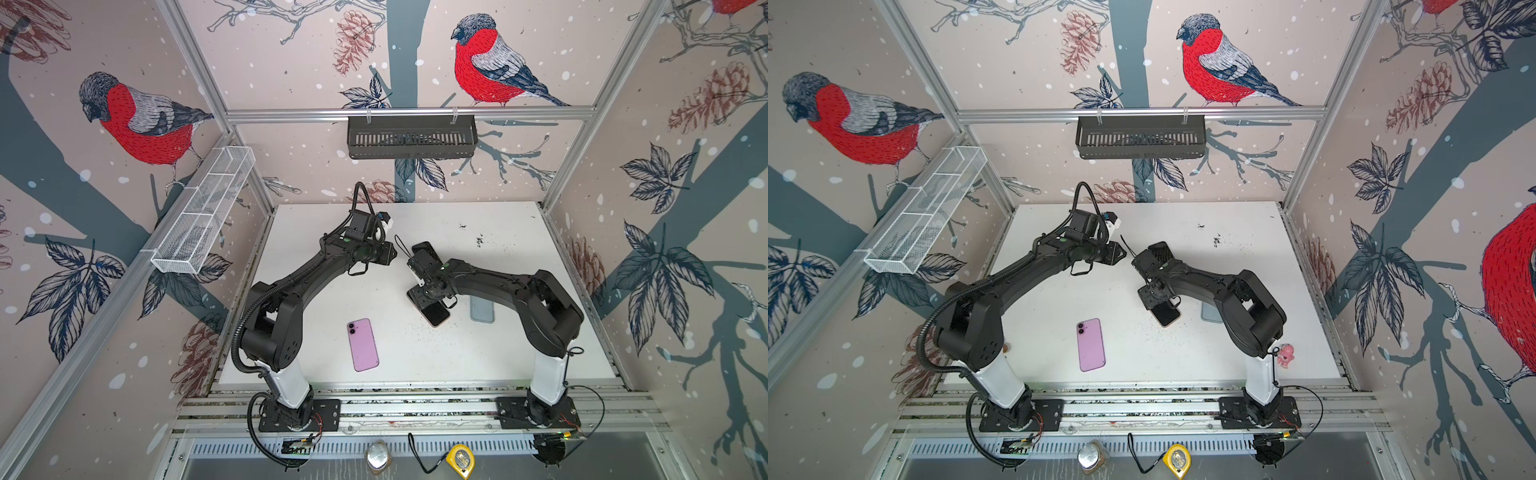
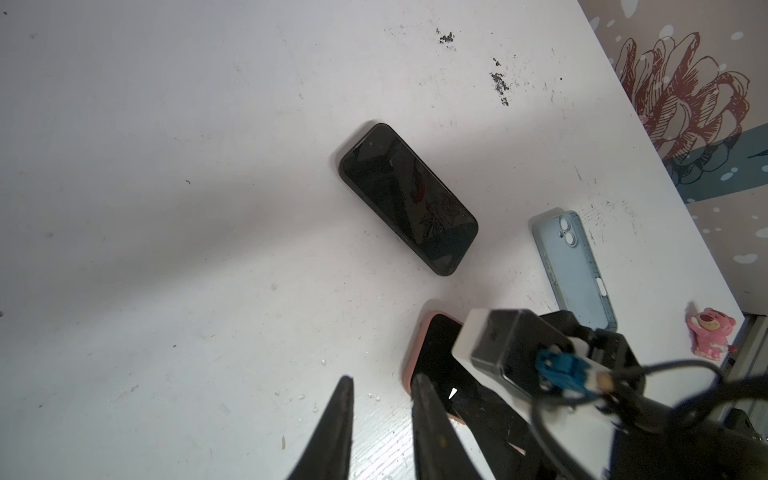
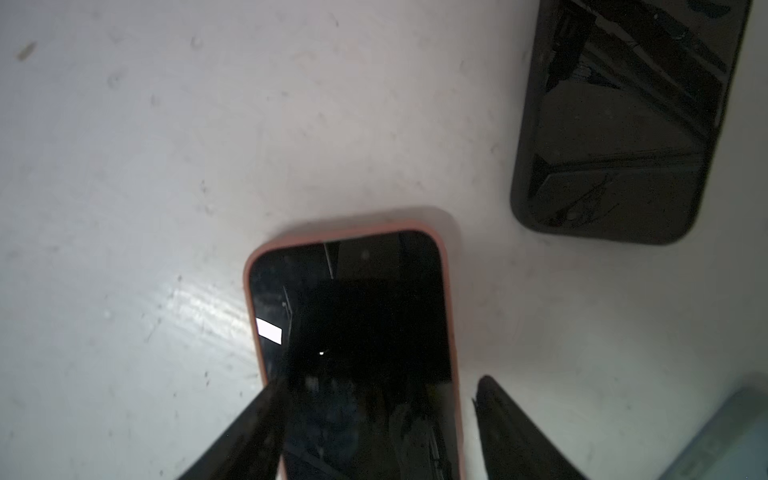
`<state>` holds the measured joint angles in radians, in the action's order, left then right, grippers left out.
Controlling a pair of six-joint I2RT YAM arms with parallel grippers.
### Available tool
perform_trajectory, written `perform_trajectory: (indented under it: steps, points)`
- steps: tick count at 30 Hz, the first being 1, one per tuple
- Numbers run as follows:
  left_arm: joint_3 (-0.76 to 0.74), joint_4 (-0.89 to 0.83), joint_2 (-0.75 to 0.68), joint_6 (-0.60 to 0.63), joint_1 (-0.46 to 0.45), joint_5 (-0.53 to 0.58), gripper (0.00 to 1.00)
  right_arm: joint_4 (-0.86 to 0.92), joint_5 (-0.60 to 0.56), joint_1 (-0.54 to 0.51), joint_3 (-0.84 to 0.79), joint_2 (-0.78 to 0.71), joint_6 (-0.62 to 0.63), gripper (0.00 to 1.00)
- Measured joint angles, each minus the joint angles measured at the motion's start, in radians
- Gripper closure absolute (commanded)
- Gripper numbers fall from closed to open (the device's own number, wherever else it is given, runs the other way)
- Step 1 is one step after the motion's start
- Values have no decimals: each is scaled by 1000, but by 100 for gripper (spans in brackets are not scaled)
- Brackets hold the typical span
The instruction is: Put the phone into the phone case
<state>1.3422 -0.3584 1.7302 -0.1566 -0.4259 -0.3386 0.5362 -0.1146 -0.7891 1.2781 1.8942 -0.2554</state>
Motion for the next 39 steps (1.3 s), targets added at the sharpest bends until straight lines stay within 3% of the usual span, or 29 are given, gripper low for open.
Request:
perform_trajectory:
  steps: [1,2,15,39]
  points:
    - [0,1,0,0,0,-1,73,3,-2,-5,-16,-26,0,13]
    - [0,2,0,0,0,0,73,8,-4,-10,-36,-55,0,0]
    - [-3,10,-15,6,-2,1,74,-3,13,-28,-267,-250,-7,0]
    - [-7,9,-16,20,-34,12,73,-60,37,-29,-341,-218,-37,0]
